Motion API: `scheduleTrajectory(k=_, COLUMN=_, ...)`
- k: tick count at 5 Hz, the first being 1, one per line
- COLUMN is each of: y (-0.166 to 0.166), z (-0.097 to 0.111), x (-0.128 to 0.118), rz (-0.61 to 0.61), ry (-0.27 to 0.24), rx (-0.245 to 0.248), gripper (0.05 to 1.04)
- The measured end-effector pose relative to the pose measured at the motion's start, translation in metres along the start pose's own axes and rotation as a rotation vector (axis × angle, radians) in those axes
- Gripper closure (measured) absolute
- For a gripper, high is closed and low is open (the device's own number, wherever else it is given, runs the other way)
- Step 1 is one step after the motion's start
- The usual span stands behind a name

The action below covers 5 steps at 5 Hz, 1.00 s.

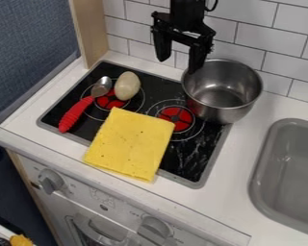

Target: Move the yellow cloth to the right side of the burner.

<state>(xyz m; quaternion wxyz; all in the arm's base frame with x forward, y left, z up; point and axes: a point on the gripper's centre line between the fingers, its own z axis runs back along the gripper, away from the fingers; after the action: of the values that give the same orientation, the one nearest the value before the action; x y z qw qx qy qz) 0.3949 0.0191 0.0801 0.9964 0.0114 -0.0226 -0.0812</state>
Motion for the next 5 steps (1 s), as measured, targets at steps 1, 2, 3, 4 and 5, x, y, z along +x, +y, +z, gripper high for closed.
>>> scheduleTrajectory(k=1, y=-0.001, z=-0.015, x=-0.005, rz=0.001, ry=0.036, rx=-0.008, gripper=0.081)
scheduleTrajectory(k=2, y=-0.006, z=-0.022, x=-0.031, rz=-0.022, ry=0.055, rx=-0.007, gripper=0.081)
scheduleTrajectory(k=3, y=-0.005, z=0.001, x=-0.054, rz=-0.016, ry=-0.021, rx=0.025, gripper=0.081)
scheduleTrajectory(k=4, y=0.012, z=0.021, x=-0.096, rz=0.045, ry=-0.122, rx=0.016, gripper=0.082)
scheduleTrajectory(k=5, y=0.012, z=0.004, x=-0.111, rz=0.07, ry=-0.111, rx=-0.014, gripper=0.082)
